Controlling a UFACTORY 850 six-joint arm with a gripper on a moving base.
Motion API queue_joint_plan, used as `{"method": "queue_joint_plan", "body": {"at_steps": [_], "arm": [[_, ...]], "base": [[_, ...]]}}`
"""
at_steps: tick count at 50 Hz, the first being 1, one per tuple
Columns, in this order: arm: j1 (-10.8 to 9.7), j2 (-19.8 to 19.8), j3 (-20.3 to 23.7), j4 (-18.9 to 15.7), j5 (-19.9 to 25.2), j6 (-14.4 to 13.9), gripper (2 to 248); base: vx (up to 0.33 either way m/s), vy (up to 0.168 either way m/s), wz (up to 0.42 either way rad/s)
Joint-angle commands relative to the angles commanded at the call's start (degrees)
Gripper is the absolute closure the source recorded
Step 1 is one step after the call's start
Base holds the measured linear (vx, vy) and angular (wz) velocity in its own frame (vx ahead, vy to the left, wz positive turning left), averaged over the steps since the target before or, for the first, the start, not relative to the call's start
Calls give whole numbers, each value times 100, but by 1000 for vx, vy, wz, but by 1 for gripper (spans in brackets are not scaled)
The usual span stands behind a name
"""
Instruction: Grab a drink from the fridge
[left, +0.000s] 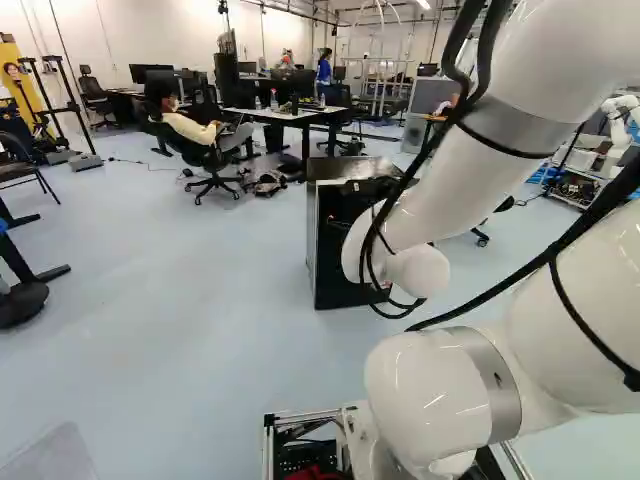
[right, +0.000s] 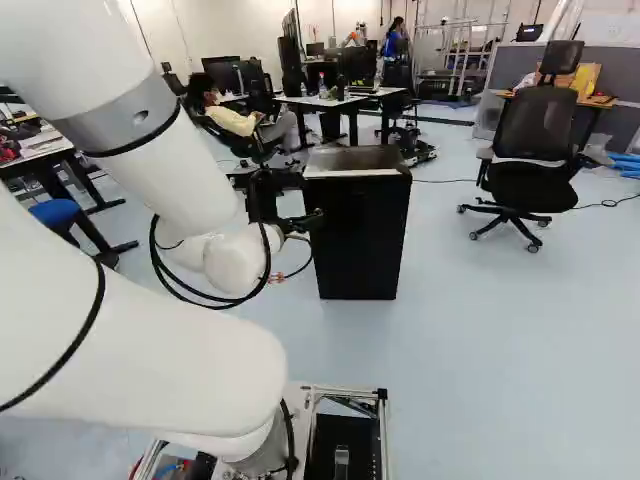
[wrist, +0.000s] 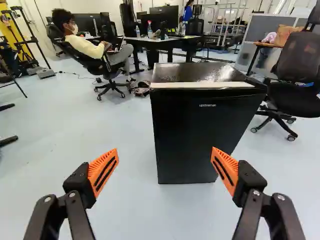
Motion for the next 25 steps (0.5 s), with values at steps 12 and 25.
{"method": "queue_joint_plan", "body": {"at_steps": [12, 25], "arm": [[0, 0, 0, 0, 0, 0, 3], [0, 0, 0, 0, 0, 0, 3]], "base": [[83, 33, -98], [79, 49, -19]]}}
